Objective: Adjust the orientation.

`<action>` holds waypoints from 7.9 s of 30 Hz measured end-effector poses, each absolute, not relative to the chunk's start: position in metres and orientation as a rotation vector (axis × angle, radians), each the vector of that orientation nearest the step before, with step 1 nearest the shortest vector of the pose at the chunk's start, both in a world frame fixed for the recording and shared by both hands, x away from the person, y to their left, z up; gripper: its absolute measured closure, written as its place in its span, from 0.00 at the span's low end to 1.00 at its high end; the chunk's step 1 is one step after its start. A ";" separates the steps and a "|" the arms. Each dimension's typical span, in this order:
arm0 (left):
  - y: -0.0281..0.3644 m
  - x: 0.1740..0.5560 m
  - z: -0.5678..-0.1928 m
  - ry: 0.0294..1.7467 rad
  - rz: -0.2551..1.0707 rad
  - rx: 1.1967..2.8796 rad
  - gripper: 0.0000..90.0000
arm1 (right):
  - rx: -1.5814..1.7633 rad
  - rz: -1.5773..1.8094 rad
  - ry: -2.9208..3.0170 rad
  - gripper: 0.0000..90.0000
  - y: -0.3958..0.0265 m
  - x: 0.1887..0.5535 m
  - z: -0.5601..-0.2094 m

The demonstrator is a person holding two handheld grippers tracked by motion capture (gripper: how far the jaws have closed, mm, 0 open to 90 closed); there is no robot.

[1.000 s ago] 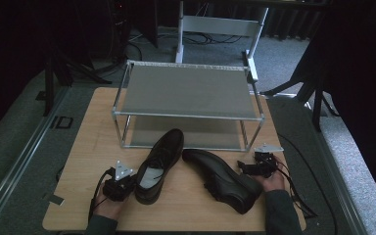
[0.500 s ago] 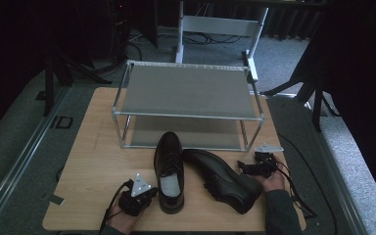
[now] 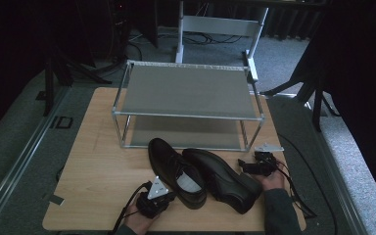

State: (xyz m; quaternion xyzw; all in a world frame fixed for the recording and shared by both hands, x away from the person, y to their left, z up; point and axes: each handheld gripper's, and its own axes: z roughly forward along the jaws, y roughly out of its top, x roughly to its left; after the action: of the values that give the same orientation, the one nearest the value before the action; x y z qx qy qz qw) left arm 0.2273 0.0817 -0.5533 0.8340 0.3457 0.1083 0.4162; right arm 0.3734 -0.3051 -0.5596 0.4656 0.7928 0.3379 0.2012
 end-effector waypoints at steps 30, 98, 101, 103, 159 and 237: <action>0.115 0.242 -0.547 0.981 0.403 2.056 0.77 | 1.212 1.054 2.194 0.57 -0.293 0.342 -0.508; 0.118 0.244 -0.550 1.034 0.432 2.076 0.75 | 1.167 0.986 2.196 0.99 -0.299 0.334 -0.480; 0.117 0.244 -0.550 1.035 0.433 2.075 0.75 | 1.220 1.044 2.178 0.97 -0.313 0.336 -0.481; 0.117 0.245 -0.551 1.035 0.433 2.077 0.75 | 1.226 1.035 2.165 0.96 -0.316 0.332 -0.481; 0.119 0.245 -0.549 1.040 0.448 2.063 0.73 | 0.940 1.137 2.481 0.76 -0.157 0.276 -0.481; -0.007 0.263 -0.542 0.703 0.182 2.137 0.72 | 1.460 0.884 2.230 0.85 -0.316 0.298 -0.480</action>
State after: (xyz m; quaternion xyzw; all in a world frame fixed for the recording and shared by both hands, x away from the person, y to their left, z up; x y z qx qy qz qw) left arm 0.2627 -0.0074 -0.5419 0.8558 0.2814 0.0729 0.4279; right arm 0.2976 -0.3157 -0.4799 0.5128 0.7831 0.3104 0.1658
